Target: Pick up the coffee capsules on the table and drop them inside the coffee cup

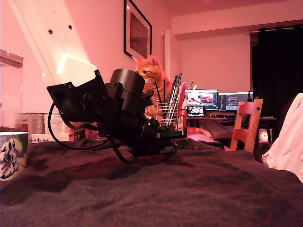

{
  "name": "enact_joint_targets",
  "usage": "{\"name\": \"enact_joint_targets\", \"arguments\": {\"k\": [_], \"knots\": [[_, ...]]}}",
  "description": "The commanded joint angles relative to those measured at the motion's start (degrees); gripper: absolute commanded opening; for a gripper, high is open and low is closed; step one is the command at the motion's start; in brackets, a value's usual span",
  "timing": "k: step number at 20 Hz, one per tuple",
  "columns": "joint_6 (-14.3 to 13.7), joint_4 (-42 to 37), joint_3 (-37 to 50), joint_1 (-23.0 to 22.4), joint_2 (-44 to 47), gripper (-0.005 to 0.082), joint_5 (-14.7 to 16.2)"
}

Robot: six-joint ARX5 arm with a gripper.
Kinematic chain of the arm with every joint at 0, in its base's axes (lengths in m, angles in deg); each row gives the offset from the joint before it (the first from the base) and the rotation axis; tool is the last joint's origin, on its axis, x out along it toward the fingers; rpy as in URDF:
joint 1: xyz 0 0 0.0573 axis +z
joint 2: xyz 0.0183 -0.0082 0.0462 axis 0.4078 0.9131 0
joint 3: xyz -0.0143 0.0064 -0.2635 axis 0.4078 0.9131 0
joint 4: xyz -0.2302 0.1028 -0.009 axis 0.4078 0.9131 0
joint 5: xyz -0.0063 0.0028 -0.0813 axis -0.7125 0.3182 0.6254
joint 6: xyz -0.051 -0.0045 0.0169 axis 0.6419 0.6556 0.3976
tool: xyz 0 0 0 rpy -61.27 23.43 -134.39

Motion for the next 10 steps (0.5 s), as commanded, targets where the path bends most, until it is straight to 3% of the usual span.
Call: {"name": "enact_joint_targets", "arguments": {"k": [1,6,10], "knots": [[0.0,-0.87,-0.48,0.11,1.81,0.0241,0.02],[-1.4,-1.84,-0.48,0.11,1.79,0.021,0.24],[-2.1,-1.2,-0.48,0.07,0.98,0.021,3.43]]}}
